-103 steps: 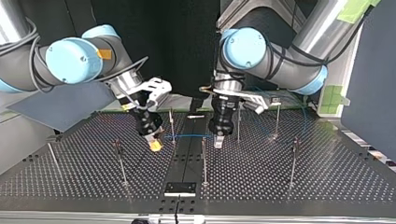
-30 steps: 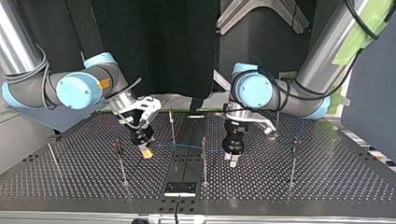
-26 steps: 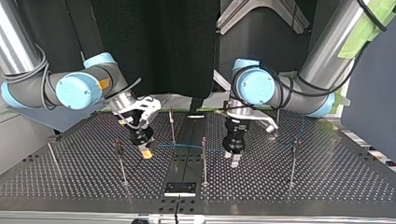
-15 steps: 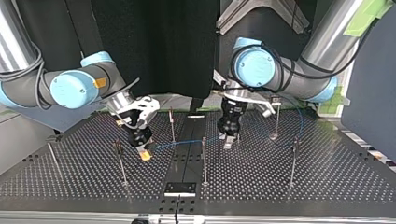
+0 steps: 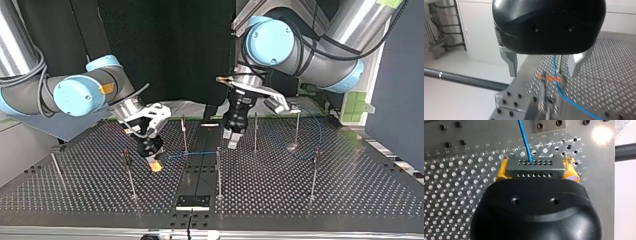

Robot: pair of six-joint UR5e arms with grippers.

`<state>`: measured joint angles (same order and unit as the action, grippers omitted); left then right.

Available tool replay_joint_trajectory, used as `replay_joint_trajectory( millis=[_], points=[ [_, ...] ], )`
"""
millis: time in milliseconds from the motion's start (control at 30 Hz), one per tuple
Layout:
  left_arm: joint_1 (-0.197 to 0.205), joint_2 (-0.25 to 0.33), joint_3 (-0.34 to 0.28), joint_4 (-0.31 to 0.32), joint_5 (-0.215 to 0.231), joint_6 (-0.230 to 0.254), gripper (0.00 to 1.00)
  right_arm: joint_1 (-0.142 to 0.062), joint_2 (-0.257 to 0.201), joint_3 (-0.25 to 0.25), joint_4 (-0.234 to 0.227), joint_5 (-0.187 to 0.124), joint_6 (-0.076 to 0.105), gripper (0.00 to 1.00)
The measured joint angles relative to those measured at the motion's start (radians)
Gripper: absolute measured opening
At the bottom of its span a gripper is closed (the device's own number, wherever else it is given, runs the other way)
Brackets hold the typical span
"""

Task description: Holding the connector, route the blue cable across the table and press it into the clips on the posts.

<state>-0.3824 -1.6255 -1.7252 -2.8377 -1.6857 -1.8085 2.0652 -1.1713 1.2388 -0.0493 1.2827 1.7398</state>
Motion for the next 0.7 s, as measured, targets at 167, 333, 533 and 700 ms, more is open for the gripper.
replay_joint_trajectory(
  millis=[167,333,533,700],
  points=[
    [-0.040,-0.021,0.028,0.005,-0.033,-0.004,1.00,-0.002,-0.001,0.000,-0.001,0.001,-0.001,0.00],
    [-0.081,-0.058,0.067,-0.027,-0.073,0.017,1.00,-0.004,-0.005,0.000,0.000,-0.001,0.001,0.00],
    [-0.129,-0.107,0.115,-0.053,-0.122,0.028,1.00,-0.008,-0.017,-0.001,-0.002,-0.002,0.003,0.00],
    [-0.165,-0.125,0.160,-0.062,-0.150,0.029,1.00,-0.011,-0.019,-0.001,-0.003,-0.019,0.004,0.00]
  ],
)
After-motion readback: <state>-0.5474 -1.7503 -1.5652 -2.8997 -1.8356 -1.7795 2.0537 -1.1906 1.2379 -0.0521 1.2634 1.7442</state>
